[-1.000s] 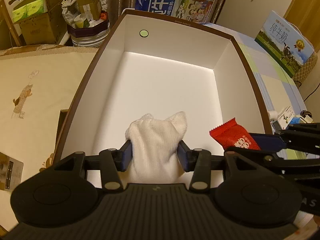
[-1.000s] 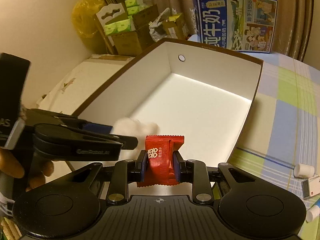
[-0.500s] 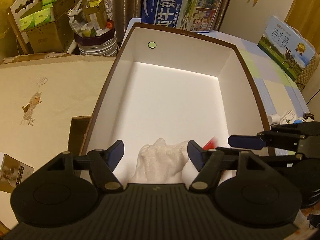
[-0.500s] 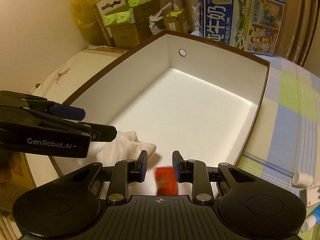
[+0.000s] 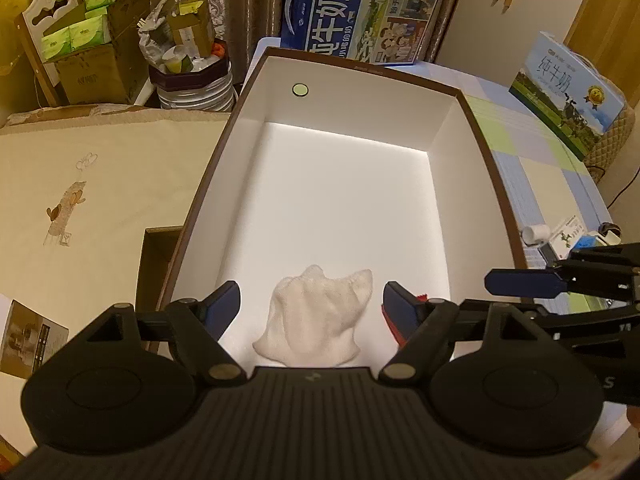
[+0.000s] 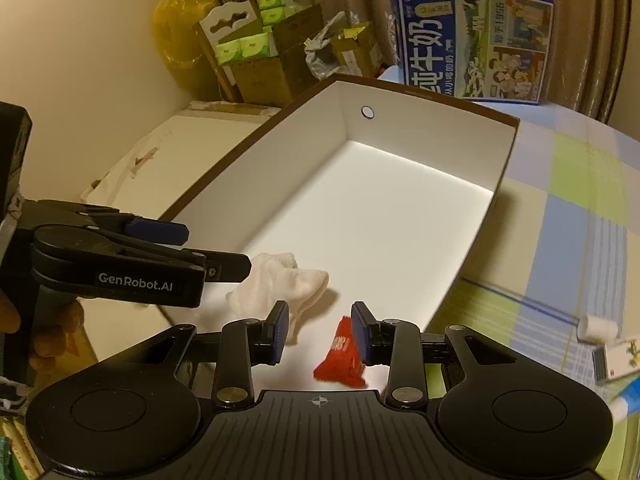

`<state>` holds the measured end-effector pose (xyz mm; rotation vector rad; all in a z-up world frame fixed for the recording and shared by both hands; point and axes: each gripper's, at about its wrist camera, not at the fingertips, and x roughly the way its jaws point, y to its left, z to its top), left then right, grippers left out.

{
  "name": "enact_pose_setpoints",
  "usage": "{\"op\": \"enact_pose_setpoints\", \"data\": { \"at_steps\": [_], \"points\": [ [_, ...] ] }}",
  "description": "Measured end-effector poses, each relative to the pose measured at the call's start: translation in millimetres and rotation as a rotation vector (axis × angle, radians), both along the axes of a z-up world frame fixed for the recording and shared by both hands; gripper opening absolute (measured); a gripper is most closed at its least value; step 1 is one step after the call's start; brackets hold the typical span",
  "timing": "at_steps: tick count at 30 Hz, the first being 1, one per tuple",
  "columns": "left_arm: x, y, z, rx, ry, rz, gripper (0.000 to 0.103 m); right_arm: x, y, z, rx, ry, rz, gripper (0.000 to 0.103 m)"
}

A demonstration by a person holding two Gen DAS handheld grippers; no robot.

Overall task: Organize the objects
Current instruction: 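Carry cloth and candy into the brown box and open both grippers, then grasp the white pill bottle with the left gripper while the right tool approaches the yellow pouch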

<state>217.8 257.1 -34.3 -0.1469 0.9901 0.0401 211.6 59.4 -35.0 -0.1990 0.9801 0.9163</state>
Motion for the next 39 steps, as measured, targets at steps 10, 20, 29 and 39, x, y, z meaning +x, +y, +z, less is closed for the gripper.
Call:
{"op": "enact_pose_setpoints", "data": {
  "at_steps": [10, 20, 29, 39],
  "points": [
    [-17, -17, 12, -0.011, -0.004, -0.041, 0.081, -18, -30, 15, 0.033, 0.022, -0.051, 0.032],
    [-34, -37, 19, -0.002, 0.000, -0.063, 0.081, -32, -63, 22, 0.075, 0.029, -0.081, 0.032],
    [-50, -64, 25, 0.013, -0.003, -0.041, 0.081, -35, -92, 28, 0.094, 0.019, -0.058, 0.032],
    [-61, -105, 29, 0.021, 0.004, -0.018, 0.082, -30, -139, 29, 0.107, 0.058, -0.029, 0.032]
  ]
}}
